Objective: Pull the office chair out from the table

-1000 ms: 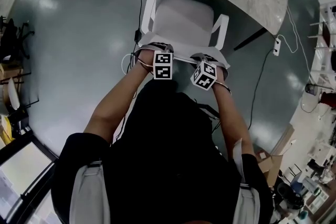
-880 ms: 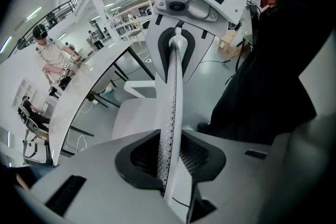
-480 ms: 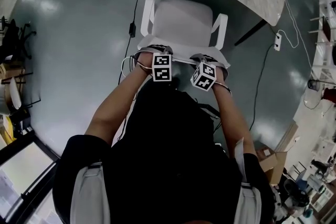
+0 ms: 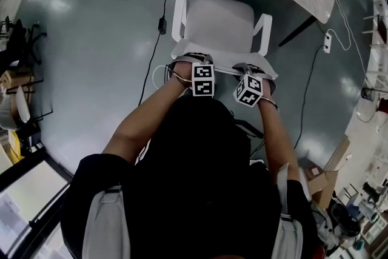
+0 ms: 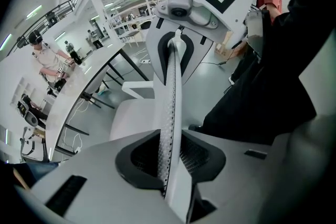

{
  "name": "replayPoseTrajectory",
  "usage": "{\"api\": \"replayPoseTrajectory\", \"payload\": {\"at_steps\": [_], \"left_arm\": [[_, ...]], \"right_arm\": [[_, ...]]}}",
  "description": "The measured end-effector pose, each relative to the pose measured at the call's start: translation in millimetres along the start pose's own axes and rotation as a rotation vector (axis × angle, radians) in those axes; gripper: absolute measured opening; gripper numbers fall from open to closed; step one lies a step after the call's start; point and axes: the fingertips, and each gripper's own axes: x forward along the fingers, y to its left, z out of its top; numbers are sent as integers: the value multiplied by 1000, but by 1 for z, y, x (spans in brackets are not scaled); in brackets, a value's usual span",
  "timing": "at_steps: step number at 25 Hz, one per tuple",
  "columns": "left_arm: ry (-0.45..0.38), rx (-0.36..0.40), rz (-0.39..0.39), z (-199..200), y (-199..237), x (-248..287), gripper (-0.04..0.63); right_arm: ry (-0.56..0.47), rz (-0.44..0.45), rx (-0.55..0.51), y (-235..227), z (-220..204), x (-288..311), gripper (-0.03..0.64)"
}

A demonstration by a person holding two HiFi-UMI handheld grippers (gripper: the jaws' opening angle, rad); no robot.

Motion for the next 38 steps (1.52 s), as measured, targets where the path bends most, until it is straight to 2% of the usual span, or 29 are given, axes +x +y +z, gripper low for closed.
{"api": "replayPoseTrajectory", "payload": {"at_steps": [10, 18, 32, 38], "left_arm": [[-30, 31, -16, -21, -43, -16, 98], [-42, 63, 32, -17, -56, -16, 97], [32, 79, 37, -24, -61, -9, 92], [-15, 46, -26, -23, -66, -28, 104]], "right_arm": [[49, -39, 5, 42, 20, 3, 75], [35, -58, 5, 55, 16, 2, 74], [-7, -54, 2, 61, 19, -1, 72], [-26, 0, 15, 67, 28, -17, 89]]}}
